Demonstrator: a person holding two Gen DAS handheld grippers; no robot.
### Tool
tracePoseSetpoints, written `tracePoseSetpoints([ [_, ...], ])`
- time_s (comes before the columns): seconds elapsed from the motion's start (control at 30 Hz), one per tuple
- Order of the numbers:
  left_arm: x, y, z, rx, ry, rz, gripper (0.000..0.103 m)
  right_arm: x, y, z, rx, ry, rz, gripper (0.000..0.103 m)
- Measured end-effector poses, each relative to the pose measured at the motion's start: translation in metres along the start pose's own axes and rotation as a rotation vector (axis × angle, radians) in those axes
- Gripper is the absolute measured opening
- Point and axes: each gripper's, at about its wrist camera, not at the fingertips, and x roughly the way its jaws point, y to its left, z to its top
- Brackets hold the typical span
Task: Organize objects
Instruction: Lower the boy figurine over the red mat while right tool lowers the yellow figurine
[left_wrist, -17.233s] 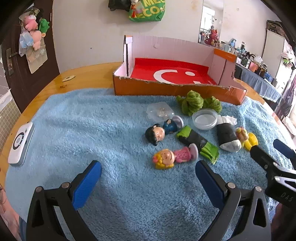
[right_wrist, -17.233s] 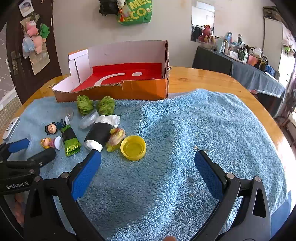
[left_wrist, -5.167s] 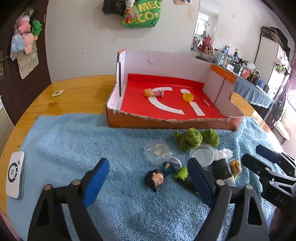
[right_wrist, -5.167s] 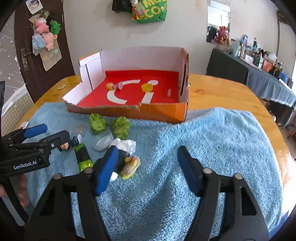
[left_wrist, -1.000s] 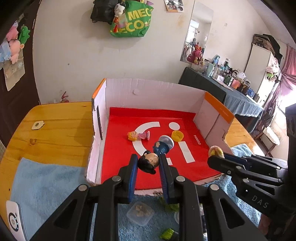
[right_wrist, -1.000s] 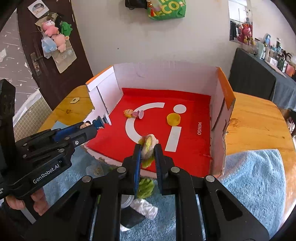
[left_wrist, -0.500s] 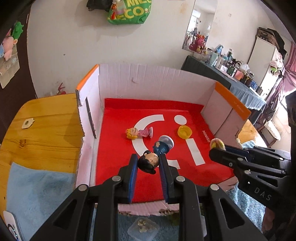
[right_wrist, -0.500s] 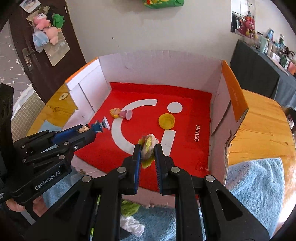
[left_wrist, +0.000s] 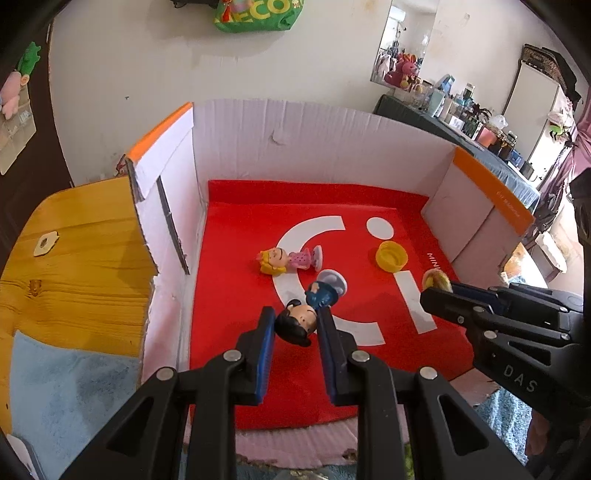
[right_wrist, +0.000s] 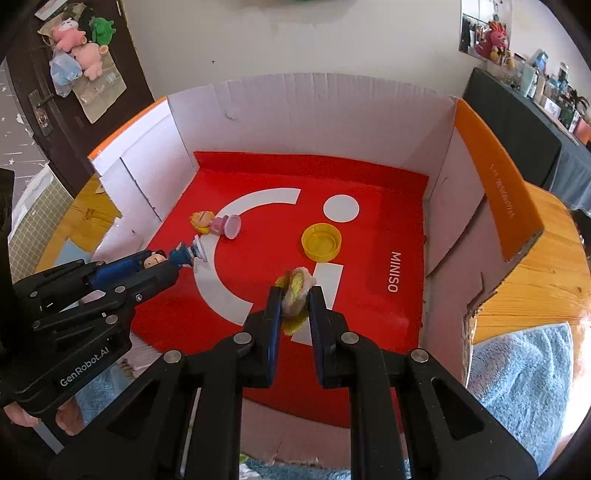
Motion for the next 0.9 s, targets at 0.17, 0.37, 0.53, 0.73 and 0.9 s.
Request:
tracePoseSetpoints([
  [0.17, 0.008, 0.001, 0.003, 0.002, 0.011, 0.006, 0.024, 0.006, 0.001, 0.003, -0.009, 0.009, -0.018, 0.014],
  [0.37, 0.016, 0.002, 0.004, 0.004, 0.023, 0.011, 0.024, 0.012, -0.002, 0.004, -0.007, 0.020, -0.026, 0.014],
  [0.53, 0.021, 0.003, 0.004, 0.003, 0.032, 0.010, 0.024, 0.016, -0.004, 0.004, -0.004, 0.022, -0.032, 0.014],
  [0.73, 0.023, 0.005, 0.006, 0.001, 0.035, 0.013, 0.024, 0.021, -0.007, 0.005, 0.008, 0.025, -0.036, 0.014],
  [0.9, 0.024, 0.006, 0.006, 0.001, 0.036, 0.015, 0.024, 0.023, -0.010, 0.004, 0.015, 0.027, -0.033, 0.014],
])
